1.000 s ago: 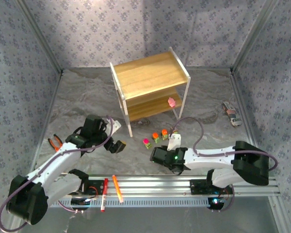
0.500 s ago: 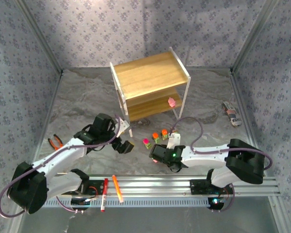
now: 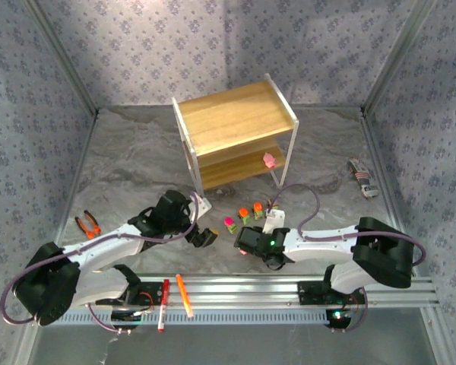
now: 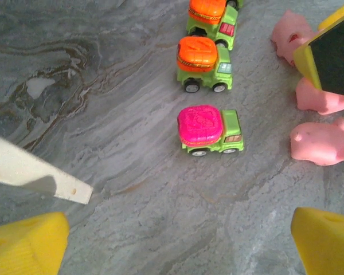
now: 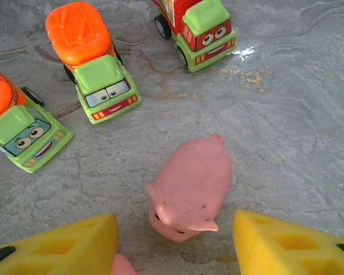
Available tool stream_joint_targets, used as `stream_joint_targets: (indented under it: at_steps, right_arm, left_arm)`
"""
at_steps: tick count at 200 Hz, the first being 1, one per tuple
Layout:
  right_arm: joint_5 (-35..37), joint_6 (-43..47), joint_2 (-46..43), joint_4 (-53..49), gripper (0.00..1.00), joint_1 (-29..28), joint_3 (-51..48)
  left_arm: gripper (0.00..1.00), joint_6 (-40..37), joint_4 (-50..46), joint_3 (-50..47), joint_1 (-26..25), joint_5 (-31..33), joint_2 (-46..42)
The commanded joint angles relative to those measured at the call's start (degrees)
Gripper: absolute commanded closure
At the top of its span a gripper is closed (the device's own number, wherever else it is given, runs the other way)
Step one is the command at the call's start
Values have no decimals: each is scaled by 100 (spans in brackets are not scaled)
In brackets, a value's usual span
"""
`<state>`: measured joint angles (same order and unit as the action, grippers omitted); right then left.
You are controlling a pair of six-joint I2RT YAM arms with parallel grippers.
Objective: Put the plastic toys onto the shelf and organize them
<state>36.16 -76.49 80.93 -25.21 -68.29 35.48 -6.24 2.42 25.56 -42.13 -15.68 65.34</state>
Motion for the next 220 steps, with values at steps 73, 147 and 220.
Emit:
stream_joint_targets:
  at_steps: [73, 147, 220]
  right_arm:
    - [-139, -17, -135, 175, 42, 364, -139]
    - [-284, 143, 210, 418, 40, 646, 26]
    - [-374, 390, 414, -40, 46, 790, 296]
  left_arm:
    - [0, -288, -1, 98, -356, 295, 112]
    - [0, -431, -39, 89, -351, 146, 97]
    - [0, -448, 57, 89, -353, 399, 122]
